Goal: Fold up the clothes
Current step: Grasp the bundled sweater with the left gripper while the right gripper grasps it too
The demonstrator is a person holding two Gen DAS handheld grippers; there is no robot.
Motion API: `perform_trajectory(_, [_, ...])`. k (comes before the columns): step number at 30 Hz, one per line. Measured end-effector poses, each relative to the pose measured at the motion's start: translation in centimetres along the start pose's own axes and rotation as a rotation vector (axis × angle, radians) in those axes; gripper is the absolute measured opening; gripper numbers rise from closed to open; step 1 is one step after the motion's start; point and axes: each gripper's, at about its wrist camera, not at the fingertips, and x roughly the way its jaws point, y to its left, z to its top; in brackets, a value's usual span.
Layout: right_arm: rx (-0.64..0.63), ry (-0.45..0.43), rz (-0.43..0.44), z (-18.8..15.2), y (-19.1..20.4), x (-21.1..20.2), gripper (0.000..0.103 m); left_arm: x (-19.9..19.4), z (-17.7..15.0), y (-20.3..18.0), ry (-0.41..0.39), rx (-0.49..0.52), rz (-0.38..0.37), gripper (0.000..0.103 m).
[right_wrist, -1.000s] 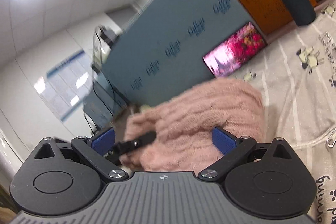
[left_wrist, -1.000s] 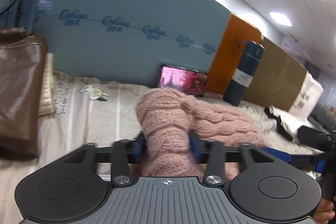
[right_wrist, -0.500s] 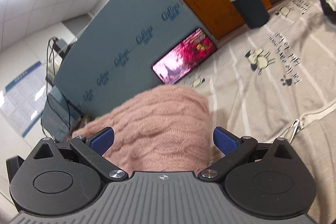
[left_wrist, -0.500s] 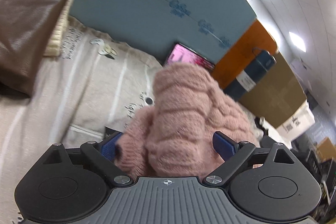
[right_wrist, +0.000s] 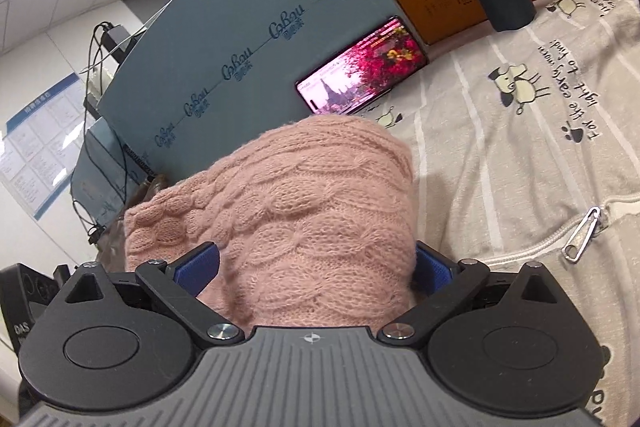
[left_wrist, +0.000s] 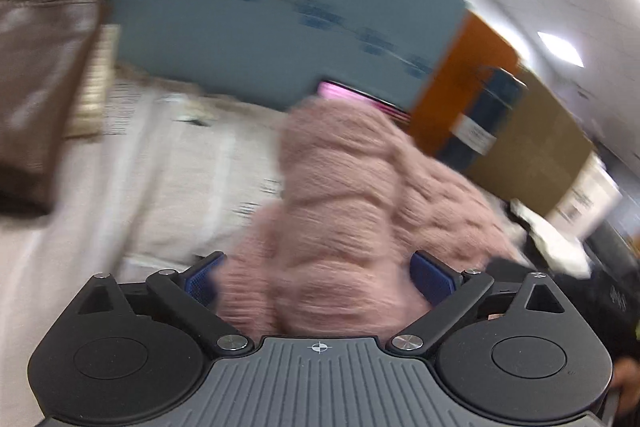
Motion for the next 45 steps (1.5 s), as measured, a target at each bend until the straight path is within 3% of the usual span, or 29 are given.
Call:
perform_trajectory(3, [-0.007, -0.008, -0.008, -0.1, 0.2, -0.1, 0.093, 0.2, -0.4, -0.7, -0.004, 0.052, -0.055, 0.096])
perform_trajectory(6, [0.000, -0.020, -0.032, -0.1, 0.2, -0.2, 0.081, 0.2, -0.5, -0.8, -0.013, 0.058, -0.044, 0.081])
perform_trajectory(8, [0.004, -0.028, -0.049, -0.1, 0.1, -0.3, 0.072, 0.3, -0.4, -0.4, -0.020, 0.030, -0.041, 0.061])
perform_trajectory(13, [-0.025, -0.073, -0.026, 0.1, 0.6, -1.2, 0.053, -0.3, -0.4, -1.0, -0.065, 0.045, -0.040, 0.046])
perform_trajectory(17, [-0.058, -0.158, 0.003, 1.0, 1.7, -3.9, 0.051, -1.9, -0.2, -3.8, -0.134, 0.070, -0.066, 0.046])
perform_trajectory(22, [-0.132, -0.287, -0.025, 2.2, 1.5, -8.9, 0.051, -1.5, 1.2, -8.8, -0.176, 0.141, -0.133, 0.046])
perform_trajectory(33, [-0.130, -0.501, -0.209, 7.1, -8.1, -19.1, 0.051, 7.9, 1.7, -23.0, -0.163, 0.332, -0.328, 0.046])
perform_trajectory(42, [-0.126, -0.713, -0.316, 11.2, -15.4, -24.2, 0.051, 16.0, 2.2, -31.4, -0.176, 0.263, -0.490, 0.046])
perform_trajectory(45, [-0.076, -0.762, -0.340, 11.5, -18.0, -24.9, 0.051, 19.0, 1.7, -33.0, -0.156, 0.256, -0.512, 0.046])
